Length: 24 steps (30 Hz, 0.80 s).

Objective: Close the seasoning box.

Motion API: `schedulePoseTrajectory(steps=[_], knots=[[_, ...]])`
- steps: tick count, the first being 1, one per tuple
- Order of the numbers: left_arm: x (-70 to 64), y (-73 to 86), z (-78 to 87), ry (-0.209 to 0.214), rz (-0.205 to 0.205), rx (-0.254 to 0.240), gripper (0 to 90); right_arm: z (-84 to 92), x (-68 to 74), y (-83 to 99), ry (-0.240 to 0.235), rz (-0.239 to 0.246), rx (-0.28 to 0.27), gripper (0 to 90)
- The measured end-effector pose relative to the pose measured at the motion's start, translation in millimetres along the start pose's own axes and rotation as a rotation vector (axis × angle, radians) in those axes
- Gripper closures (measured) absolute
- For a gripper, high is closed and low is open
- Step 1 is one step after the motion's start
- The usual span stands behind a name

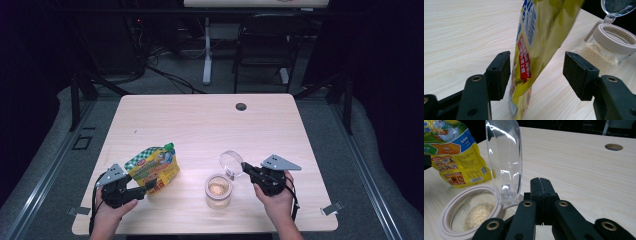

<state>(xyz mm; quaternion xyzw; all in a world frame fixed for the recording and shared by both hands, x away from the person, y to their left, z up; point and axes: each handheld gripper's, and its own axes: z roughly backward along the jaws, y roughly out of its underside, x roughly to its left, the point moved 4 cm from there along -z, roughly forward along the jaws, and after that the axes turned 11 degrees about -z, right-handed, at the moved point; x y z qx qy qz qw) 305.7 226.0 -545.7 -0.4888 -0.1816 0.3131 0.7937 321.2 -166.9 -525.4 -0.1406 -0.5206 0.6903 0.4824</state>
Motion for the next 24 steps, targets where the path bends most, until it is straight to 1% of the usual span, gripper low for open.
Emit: schedulePoseTrajectory(steps=[5,24], knots=[[0.2,0.0,0.0,0.000,-0.001,-0.002,39.5,-0.5,0.4,-0.1,0.003,0.007,0.005,90.0],[-0.4,0.5,-0.7,0.003,0.003,0.004,39.5,-2.7,3.9,0.2,-0.005,0.009,0.002,90.0]])
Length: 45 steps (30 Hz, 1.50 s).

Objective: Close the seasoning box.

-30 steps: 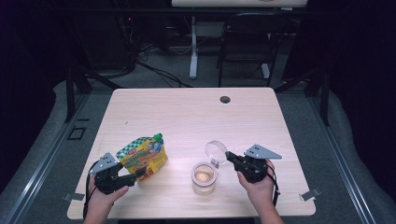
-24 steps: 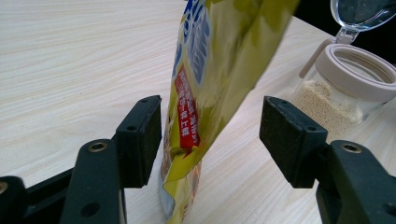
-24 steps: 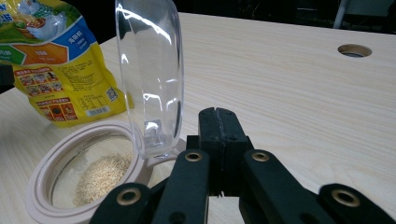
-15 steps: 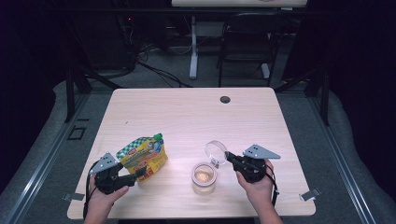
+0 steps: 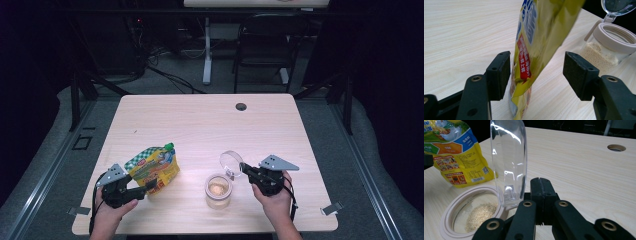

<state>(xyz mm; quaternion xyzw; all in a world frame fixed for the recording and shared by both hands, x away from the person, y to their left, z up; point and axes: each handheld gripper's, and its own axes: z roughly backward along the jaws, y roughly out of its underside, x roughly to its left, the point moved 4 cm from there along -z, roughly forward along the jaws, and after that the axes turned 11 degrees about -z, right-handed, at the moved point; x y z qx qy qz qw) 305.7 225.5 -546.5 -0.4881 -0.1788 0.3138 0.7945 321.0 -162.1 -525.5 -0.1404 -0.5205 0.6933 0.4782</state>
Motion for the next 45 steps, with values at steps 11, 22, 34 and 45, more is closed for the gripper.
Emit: schedulePoseTrajectory(steps=[11,22,34,45], knots=[[0.0,-0.4,0.3,-0.001,-0.004,-0.002,39.5,0.1,1.3,0.2,0.000,0.003,0.001,90.0],[0.2,-0.6,1.0,-0.003,-0.006,-0.004,39.5,0.3,3.2,0.4,-0.006,0.008,-0.001,90.0],[0.4,-0.7,1.1,-0.002,-0.002,-0.012,39.5,0.1,9.5,1.7,-0.019,0.024,0.003,90.0],[0.1,-1.0,1.4,0.001,0.000,-0.014,39.5,-2.1,23.4,6.7,-0.055,0.057,0.025,90.0]])
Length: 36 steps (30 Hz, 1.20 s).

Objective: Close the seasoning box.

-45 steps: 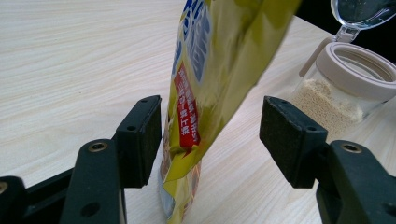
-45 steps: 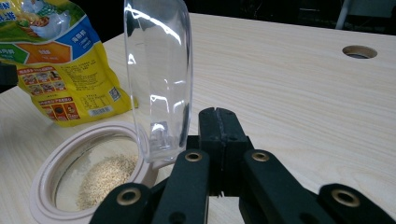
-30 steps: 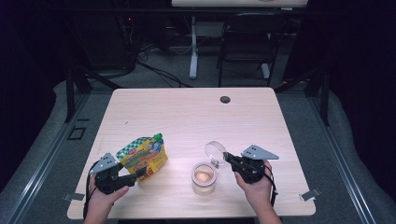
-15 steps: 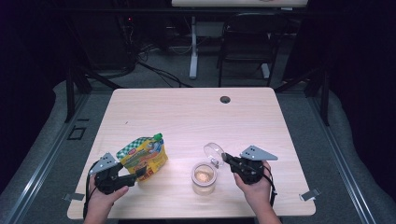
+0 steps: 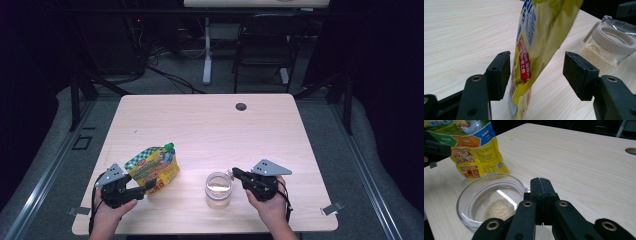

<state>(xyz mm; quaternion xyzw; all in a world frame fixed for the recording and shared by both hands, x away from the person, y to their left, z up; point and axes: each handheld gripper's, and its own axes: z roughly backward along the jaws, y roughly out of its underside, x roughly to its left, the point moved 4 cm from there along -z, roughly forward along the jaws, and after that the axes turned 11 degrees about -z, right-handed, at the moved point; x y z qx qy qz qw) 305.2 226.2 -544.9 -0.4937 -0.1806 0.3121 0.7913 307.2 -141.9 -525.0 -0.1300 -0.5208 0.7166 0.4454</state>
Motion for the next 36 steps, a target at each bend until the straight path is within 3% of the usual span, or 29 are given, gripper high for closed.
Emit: schedulePoseTrajectory(steps=[9,24,31,36], knots=[[0.4,-0.6,1.2,-0.003,-0.004,-0.002,39.5,-1.4,11.5,2.4,-0.022,0.030,0.012,90.0],[2.1,-7.1,11.3,-0.012,-0.006,-0.016,39.2,1.9,14.5,1.5,-0.039,0.039,0.004,87.0],[5.7,-14.2,24.9,-0.021,-0.015,-0.023,39.0,8.8,17.4,-4.0,-0.048,0.022,-0.045,74.9],[5.4,-13.4,30.5,-0.014,-0.017,-0.002,38.4,10.3,22.4,-6.8,-0.051,0.040,-0.052,64.2]])
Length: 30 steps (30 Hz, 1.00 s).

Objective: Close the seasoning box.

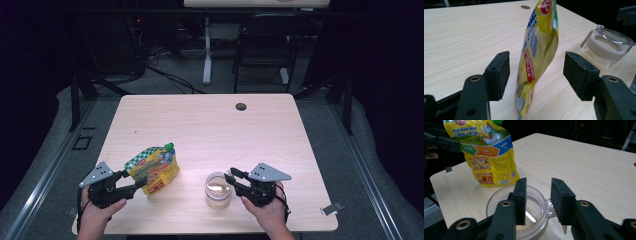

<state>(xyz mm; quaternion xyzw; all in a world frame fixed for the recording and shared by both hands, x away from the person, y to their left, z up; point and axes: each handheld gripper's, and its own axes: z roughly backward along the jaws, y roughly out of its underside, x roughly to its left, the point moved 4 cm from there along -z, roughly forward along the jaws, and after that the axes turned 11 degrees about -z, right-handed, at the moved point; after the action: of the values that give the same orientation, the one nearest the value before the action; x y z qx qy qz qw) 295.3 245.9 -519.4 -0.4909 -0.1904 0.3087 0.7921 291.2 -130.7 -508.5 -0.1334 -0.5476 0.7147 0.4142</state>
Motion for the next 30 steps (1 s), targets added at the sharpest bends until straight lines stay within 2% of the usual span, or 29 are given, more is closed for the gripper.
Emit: schedulePoseTrajectory(steps=[2,6,8,13,16,19,23,30], knots=[[-0.8,1.0,0.3,0.001,-0.003,0.002,38.3,1.1,1.0,-2.2,-0.010,-0.004,-0.015,60.3],[-2.1,4.7,4.1,0.002,-0.028,0.044,38.2,3.5,0.5,-6.3,-0.001,-0.004,-0.020,51.6],[-1.9,5.4,6.9,0.001,-0.030,0.042,38.2,4.3,0.6,-8.9,-0.007,-0.006,-0.036,47.4],[-2.6,5.5,17.2,-0.002,-0.045,0.056,38.2,6.0,0.8,-13.3,-0.005,-0.005,-0.020,40.3],[-3.3,6.3,21.9,-0.007,-0.050,0.058,38.2,5.8,-1.3,-14.8,-0.010,-0.010,-0.004,38.3],[-1.7,8.1,26.4,-0.011,-0.055,0.068,38.1,3.3,-8.1,-14.4,0.006,-0.034,0.001,38.2],[3.1,11.0,30.8,-0.022,-0.036,0.058,38.1,3.1,-17.4,-14.6,0.015,-0.065,0.003,37.6],[11.7,16.2,39.4,-0.038,-0.007,0.042,38.0,11.4,-27.0,-15.7,0.038,-0.093,-0.007,37.4]])
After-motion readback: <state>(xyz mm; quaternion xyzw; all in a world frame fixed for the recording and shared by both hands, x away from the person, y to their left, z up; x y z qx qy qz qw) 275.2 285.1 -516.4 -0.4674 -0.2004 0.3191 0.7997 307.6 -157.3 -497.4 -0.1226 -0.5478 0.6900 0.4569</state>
